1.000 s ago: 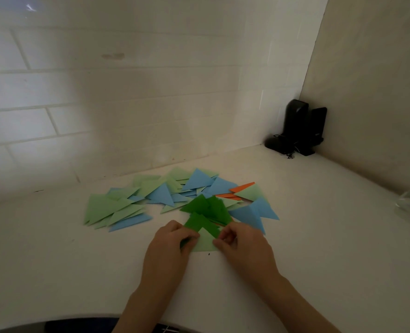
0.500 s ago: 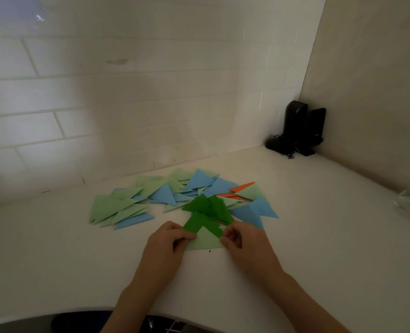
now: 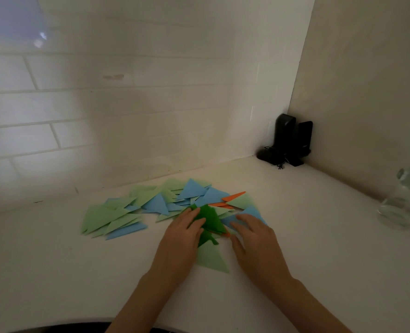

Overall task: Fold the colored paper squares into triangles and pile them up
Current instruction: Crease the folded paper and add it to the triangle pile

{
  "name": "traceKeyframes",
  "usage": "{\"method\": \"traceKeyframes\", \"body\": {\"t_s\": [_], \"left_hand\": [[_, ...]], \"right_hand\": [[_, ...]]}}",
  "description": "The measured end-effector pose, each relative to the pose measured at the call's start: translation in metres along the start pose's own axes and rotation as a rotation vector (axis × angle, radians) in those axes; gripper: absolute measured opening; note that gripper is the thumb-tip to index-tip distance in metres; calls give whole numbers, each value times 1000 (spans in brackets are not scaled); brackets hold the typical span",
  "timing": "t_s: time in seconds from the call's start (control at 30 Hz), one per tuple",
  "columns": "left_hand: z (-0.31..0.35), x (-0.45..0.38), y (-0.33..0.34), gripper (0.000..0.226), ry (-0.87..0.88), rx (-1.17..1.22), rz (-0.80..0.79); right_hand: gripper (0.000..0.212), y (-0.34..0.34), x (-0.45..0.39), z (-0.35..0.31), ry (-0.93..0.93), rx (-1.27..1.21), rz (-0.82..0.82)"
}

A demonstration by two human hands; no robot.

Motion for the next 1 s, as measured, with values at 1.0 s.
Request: {"method": "traceKeyframes", "body": {"t_s": [1.0], "left_hand": [[5,12,12,50,196,-35,-162]], "right_hand": [[52,-11,34,14,-120,15,-181]]}}
Point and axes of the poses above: each hand's wrist, its own x-axis away from the middle knuckle, its own y-axis out of the palm, z = x × y, the point moved 7 cm from there along -x, towards the middle knuckle, and after that the axes turned 8 degrees about -z, right-handed, at the moved point
